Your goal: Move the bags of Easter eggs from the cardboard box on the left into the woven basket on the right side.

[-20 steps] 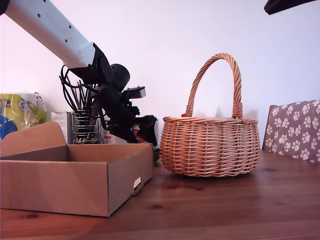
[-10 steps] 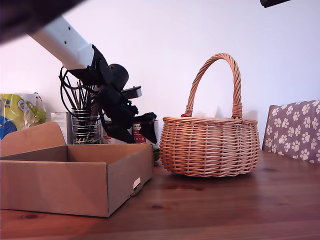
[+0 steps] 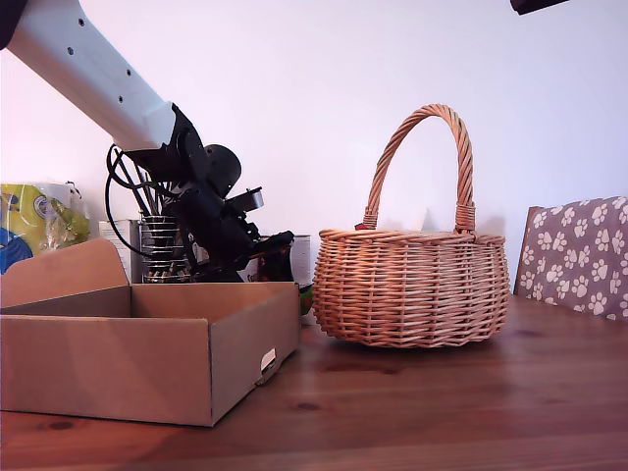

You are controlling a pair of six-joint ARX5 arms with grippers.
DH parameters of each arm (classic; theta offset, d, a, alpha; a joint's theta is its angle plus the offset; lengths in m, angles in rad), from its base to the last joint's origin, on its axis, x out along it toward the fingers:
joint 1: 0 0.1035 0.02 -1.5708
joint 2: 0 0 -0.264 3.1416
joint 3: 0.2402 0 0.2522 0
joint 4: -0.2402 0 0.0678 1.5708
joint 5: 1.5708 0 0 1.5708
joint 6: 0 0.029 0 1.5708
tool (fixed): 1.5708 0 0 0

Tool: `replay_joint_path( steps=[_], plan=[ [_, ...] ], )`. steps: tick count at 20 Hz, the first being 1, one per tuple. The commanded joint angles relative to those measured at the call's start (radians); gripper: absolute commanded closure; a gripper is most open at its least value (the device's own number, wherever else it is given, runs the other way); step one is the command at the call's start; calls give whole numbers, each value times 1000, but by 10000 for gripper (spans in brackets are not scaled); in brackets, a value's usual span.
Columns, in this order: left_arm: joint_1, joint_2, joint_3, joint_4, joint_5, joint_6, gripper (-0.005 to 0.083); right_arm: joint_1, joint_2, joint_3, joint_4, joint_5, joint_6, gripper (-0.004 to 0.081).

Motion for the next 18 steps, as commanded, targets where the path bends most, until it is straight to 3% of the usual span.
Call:
replay_joint_path(
  steps=[1, 3, 6, 9, 11, 18],
  plan=[
    [2, 48, -2, -34, -26, -3, 403, 5, 0, -16, 14, -8, 5, 780],
    [3, 48, -2, -51, -43, 19, 540, 6, 0, -16, 29, -8, 5, 780],
    [7, 48, -2, -57, -50, 60, 597, 6, 0, -16, 58, -8, 28, 780],
    [10, 47, -2, -51, -61, 67, 758, 6, 0, -16, 59, -8, 28, 780],
    [15, 46, -2, -44, -72, 67, 794, 6, 0, -16, 59, -8, 28, 780],
    [30, -10, 11, -105, -73, 66, 793, 6, 0, -16, 58, -7, 27, 780]
  ],
)
